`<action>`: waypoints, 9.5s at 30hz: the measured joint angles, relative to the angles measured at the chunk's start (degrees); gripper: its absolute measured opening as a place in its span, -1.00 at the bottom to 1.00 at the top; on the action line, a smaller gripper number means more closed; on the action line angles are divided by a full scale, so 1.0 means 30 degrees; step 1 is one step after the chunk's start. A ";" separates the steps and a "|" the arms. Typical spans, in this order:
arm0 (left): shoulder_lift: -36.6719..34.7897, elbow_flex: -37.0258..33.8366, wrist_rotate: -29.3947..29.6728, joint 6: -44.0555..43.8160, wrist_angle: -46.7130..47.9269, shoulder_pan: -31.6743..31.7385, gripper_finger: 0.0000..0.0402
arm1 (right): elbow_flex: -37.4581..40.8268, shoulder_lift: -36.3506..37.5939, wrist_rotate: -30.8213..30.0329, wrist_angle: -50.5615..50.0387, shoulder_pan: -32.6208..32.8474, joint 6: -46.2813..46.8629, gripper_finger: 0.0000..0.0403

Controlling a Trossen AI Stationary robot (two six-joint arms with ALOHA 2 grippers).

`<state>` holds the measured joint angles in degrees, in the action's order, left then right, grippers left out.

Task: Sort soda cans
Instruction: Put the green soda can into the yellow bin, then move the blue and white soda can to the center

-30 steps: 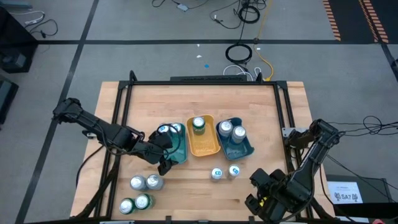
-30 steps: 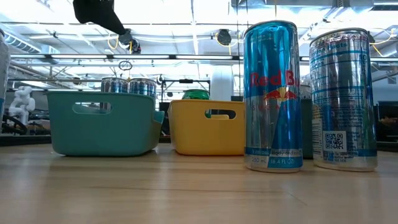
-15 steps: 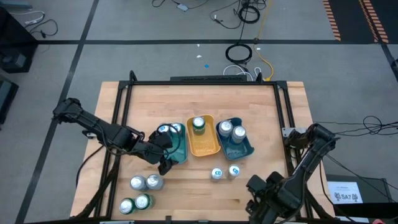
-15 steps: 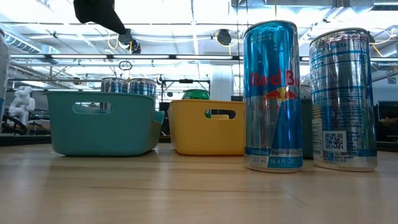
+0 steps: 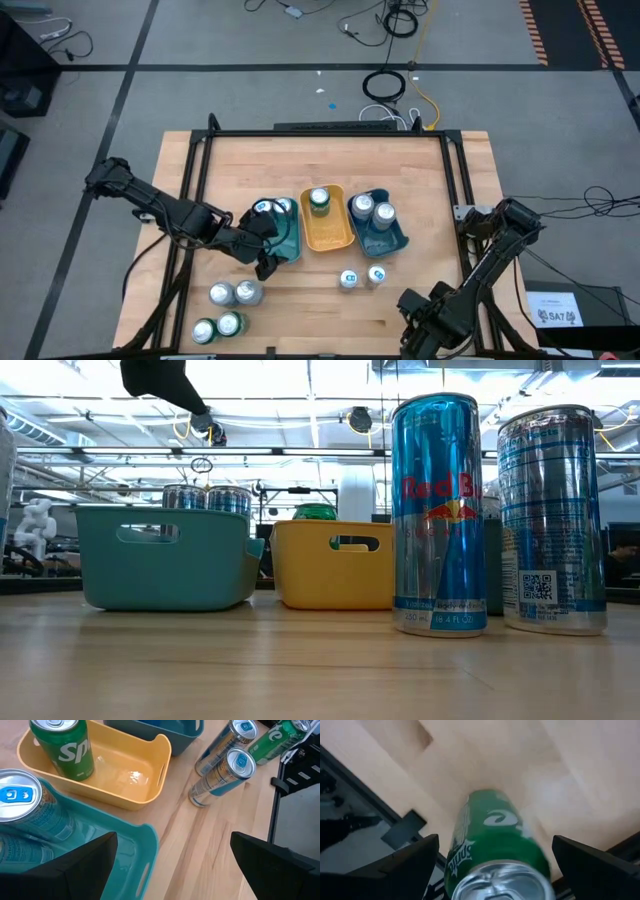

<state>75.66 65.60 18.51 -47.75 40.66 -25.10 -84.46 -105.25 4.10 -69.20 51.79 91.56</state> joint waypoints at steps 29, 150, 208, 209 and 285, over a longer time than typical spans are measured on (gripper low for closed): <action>-0.0007 0.0000 0.0509 0.0058 -0.0908 0.0000 0.97 | 0.1139 0.0111 0.0448 -0.1258 0.0810 -0.3774 0.39; -0.6688 0.0000 0.1922 0.8426 0.8680 0.4116 0.97 | -1.2570 -0.0649 -0.8079 -0.4433 -1.5080 -1.3114 0.62; -0.2802 0.3962 0.1521 -1.5950 1.3773 -0.3959 0.97 | 1.3352 1.1489 -1.3756 1.2855 0.2808 -0.7363 0.62; -0.2458 0.3981 0.1392 -1.6097 1.3717 -0.4380 0.97 | 1.3352 1.1489 -1.3756 1.2862 0.2918 -0.7363 0.62; 0.8035 0.3956 -0.5043 -1.2877 0.8469 -0.6105 0.89 | 1.3363 1.1468 -1.3840 1.2745 0.3688 -0.7243 0.62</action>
<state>99.76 77.47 3.38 -86.38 66.06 -43.42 -44.37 -70.85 -37.42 -30.96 62.85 69.83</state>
